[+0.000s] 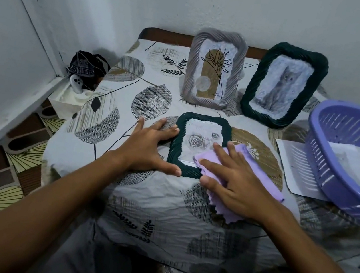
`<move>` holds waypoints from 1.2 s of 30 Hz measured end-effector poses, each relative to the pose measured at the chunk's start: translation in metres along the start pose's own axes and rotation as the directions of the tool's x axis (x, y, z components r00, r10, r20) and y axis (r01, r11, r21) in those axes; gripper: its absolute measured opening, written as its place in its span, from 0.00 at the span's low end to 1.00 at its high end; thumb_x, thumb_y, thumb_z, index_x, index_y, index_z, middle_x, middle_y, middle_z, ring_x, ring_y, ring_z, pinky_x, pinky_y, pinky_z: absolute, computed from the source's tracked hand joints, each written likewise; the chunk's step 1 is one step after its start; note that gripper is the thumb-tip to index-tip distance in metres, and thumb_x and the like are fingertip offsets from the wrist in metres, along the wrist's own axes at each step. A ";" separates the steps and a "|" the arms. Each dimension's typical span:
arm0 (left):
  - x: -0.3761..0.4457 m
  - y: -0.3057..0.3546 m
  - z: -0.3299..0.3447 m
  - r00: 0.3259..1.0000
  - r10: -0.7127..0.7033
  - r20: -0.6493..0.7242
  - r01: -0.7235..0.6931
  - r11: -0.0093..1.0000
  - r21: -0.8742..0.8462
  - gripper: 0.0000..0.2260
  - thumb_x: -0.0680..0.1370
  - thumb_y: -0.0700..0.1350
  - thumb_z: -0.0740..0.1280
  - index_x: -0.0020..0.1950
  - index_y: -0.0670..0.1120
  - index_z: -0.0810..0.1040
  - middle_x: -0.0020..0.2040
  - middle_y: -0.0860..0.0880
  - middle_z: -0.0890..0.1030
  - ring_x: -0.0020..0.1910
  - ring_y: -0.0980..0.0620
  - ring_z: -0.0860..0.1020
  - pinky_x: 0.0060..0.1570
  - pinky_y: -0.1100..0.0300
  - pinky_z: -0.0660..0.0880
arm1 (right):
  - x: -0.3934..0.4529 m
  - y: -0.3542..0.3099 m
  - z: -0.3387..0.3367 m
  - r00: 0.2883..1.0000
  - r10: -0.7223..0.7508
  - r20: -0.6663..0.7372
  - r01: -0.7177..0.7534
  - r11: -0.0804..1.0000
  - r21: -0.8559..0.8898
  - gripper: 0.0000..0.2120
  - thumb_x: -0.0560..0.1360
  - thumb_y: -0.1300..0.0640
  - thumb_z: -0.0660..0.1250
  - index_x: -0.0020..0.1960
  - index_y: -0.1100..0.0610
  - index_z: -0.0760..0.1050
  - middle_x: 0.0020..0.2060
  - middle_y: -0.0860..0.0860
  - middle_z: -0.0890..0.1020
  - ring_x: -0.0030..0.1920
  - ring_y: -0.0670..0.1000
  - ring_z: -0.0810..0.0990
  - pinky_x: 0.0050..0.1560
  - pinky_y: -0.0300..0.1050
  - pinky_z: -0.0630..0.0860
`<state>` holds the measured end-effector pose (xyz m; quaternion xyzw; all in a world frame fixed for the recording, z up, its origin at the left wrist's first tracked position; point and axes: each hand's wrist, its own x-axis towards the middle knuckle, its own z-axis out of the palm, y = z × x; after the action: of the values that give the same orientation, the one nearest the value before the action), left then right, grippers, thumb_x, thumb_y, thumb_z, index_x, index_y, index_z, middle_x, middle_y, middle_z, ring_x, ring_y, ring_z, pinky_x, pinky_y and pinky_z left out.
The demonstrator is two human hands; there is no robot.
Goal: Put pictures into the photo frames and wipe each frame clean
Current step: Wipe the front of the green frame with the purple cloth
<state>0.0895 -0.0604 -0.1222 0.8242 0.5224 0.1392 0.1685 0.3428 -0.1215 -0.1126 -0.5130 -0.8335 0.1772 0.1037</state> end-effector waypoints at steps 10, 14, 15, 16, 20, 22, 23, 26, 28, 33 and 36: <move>0.000 0.001 0.000 1.000 -0.015 -0.003 0.015 1.000 -0.013 0.57 0.51 0.78 0.63 0.76 0.52 0.61 0.77 0.54 0.60 0.77 0.59 0.50 0.73 0.44 0.35 | 0.006 -0.002 -0.001 0.999 -0.040 -0.012 0.040 0.998 0.044 0.39 0.68 0.22 0.41 0.68 0.40 0.70 0.76 0.43 0.52 0.77 0.48 0.41 0.76 0.53 0.44; 0.001 -0.003 0.001 1.000 -0.009 -0.003 0.009 1.000 -0.010 0.60 0.49 0.82 0.60 0.76 0.54 0.61 0.77 0.53 0.61 0.76 0.60 0.50 0.74 0.45 0.36 | 0.007 0.002 -0.002 0.998 -0.044 -0.041 0.048 0.995 0.082 0.36 0.70 0.23 0.44 0.66 0.41 0.73 0.76 0.44 0.56 0.77 0.46 0.44 0.76 0.52 0.48; 0.001 -0.004 0.001 1.000 -0.010 -0.004 0.010 1.000 -0.010 0.60 0.49 0.83 0.59 0.76 0.54 0.61 0.77 0.53 0.61 0.76 0.60 0.50 0.74 0.45 0.36 | 0.004 0.008 -0.005 0.999 -0.022 -0.042 0.026 0.994 0.103 0.36 0.70 0.23 0.46 0.66 0.41 0.73 0.76 0.43 0.57 0.77 0.45 0.45 0.76 0.52 0.51; 0.001 -0.004 0.001 1.000 -0.010 -0.002 0.010 1.000 -0.009 0.60 0.49 0.83 0.59 0.76 0.54 0.61 0.77 0.53 0.61 0.76 0.60 0.50 0.74 0.45 0.35 | 0.001 0.013 -0.009 0.999 0.003 -0.034 0.001 0.993 0.117 0.36 0.69 0.22 0.46 0.65 0.40 0.74 0.76 0.42 0.57 0.77 0.44 0.45 0.75 0.52 0.52; 0.000 -0.002 0.001 1.000 -0.022 0.004 0.022 1.000 0.000 0.57 0.51 0.79 0.62 0.76 0.54 0.61 0.77 0.54 0.60 0.77 0.59 0.49 0.73 0.44 0.35 | 0.001 0.006 -0.012 1.000 0.014 -0.007 -0.014 0.995 0.103 0.38 0.67 0.21 0.44 0.65 0.38 0.73 0.76 0.42 0.56 0.77 0.46 0.44 0.76 0.53 0.50; 0.000 -0.001 0.001 1.000 -0.021 0.002 0.021 1.000 0.011 0.57 0.51 0.79 0.62 0.76 0.53 0.62 0.77 0.54 0.60 0.77 0.58 0.50 0.73 0.43 0.36 | 0.008 -0.010 -0.008 1.000 -0.018 0.019 0.017 0.999 0.032 0.41 0.67 0.21 0.39 0.68 0.40 0.71 0.77 0.45 0.53 0.77 0.48 0.42 0.76 0.56 0.44; 0.000 -0.001 0.000 1.000 -0.022 0.004 0.021 1.000 0.011 0.57 0.51 0.78 0.62 0.76 0.53 0.62 0.77 0.53 0.60 0.77 0.58 0.50 0.73 0.44 0.36 | 0.012 -0.019 -0.005 0.999 -0.031 0.036 0.032 0.999 -0.018 0.43 0.67 0.22 0.37 0.69 0.40 0.69 0.77 0.46 0.52 0.77 0.49 0.41 0.76 0.56 0.42; 0.000 0.001 -0.001 1.000 -0.018 0.016 0.018 1.000 0.010 0.55 0.53 0.77 0.61 0.76 0.53 0.61 0.77 0.53 0.60 0.77 0.58 0.50 0.73 0.44 0.36 | 0.021 -0.034 -0.001 0.998 -0.009 0.061 0.018 0.991 -0.136 0.40 0.69 0.25 0.36 0.73 0.40 0.63 0.78 0.49 0.47 0.77 0.52 0.38 0.76 0.53 0.37; -0.001 0.001 -0.001 1.000 -0.013 0.012 0.013 1.000 0.015 0.55 0.53 0.77 0.62 0.76 0.52 0.61 0.77 0.53 0.60 0.77 0.57 0.50 0.73 0.44 0.36 | 0.027 -0.037 0.000 0.998 0.041 0.057 -0.030 0.980 -0.195 0.38 0.70 0.28 0.36 0.76 0.41 0.56 0.78 0.50 0.45 0.77 0.53 0.36 0.75 0.52 0.35; 0.000 -0.002 0.001 1.000 -0.015 0.008 0.015 1.000 0.020 0.55 0.53 0.78 0.62 0.76 0.53 0.61 0.77 0.52 0.60 0.77 0.58 0.50 0.73 0.42 0.37 | 0.028 -0.035 0.002 0.997 0.015 0.076 -0.001 0.983 -0.185 0.38 0.70 0.27 0.35 0.76 0.40 0.56 0.78 0.50 0.44 0.77 0.52 0.35 0.75 0.52 0.34; 0.000 -0.003 0.001 1.000 -0.011 0.014 0.011 1.000 0.015 0.55 0.53 0.78 0.61 0.76 0.53 0.61 0.77 0.53 0.60 0.77 0.57 0.50 0.73 0.41 0.37 | 0.018 -0.033 0.000 0.996 -0.026 0.091 0.043 0.982 -0.182 0.39 0.70 0.26 0.34 0.75 0.38 0.57 0.78 0.47 0.45 0.76 0.49 0.36 0.74 0.47 0.34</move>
<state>0.0881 -0.0591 -0.1246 0.8235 0.5269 0.1284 0.1667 0.3074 -0.1189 -0.0999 -0.4976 -0.8588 0.1199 0.0222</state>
